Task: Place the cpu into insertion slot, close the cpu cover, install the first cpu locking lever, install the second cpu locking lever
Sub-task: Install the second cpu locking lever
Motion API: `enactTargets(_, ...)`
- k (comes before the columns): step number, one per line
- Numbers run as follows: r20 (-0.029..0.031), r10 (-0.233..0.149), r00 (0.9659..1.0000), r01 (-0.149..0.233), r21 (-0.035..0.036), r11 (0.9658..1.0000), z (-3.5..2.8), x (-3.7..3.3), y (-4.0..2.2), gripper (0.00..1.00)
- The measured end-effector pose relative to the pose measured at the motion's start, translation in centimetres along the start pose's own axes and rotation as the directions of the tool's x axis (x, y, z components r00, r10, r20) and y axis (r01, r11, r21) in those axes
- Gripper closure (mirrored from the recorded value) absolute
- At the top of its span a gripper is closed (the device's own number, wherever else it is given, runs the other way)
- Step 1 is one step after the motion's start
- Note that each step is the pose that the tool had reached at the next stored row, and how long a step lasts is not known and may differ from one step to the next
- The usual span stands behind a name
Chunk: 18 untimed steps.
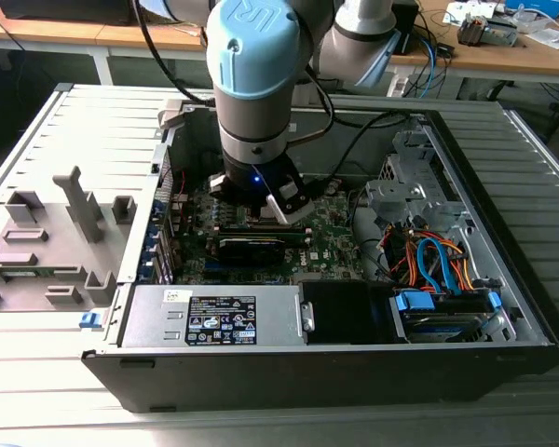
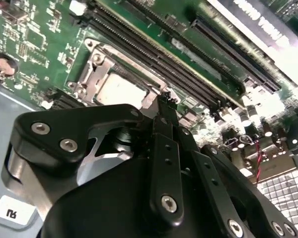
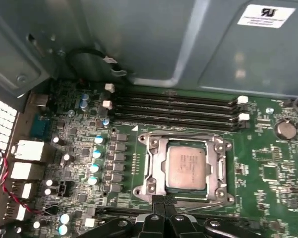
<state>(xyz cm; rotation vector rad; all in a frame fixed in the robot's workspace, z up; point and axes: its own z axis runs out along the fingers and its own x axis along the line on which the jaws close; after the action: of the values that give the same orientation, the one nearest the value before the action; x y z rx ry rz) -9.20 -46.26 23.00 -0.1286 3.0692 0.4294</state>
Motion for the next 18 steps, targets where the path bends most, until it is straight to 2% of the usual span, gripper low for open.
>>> enactTargets(2, 0.0, 0.0, 1.0, 0.0, 0.0, 1.0, -0.08, 0.25, -0.98, 0.89)
enactTargets(4, 0.0001, 0.0, 1.0, 0.0, -0.0002, 1.0, -0.1, 0.4, -1.56, 0.89)
enactTargets(7, 0.0004, 0.0, 1.0, 0.0, -0.0019, 1.0, 0.01, 0.5, -1.63, 0.89)
enactTargets(9, 0.0025, -0.001, 1.0, 0.001, -0.0016, 1.0, -0.15, 0.55, -1.73, 0.89)
enactTargets(14, 0.0066, -0.002, 1.0, 0.002, -0.0015, 1.0, -1.86, 0.48, -1.26, 0.89)
enactTargets(16, 0.0073, -0.001, 1.0, 0.001, -0.0073, 1.0, -1.93, 0.49, -1.24, 0.89)
enactTargets(17, 0.0079, -0.001, 1.0, 0.001, -0.0162, 0.9999, -1.94, 0.48, -1.23, 0.89)
enactTargets(18, 0.0092, -0.001, 1.0, 0.001, -0.0312, 0.9995, -1.92, 0.49, -1.23, 0.89)
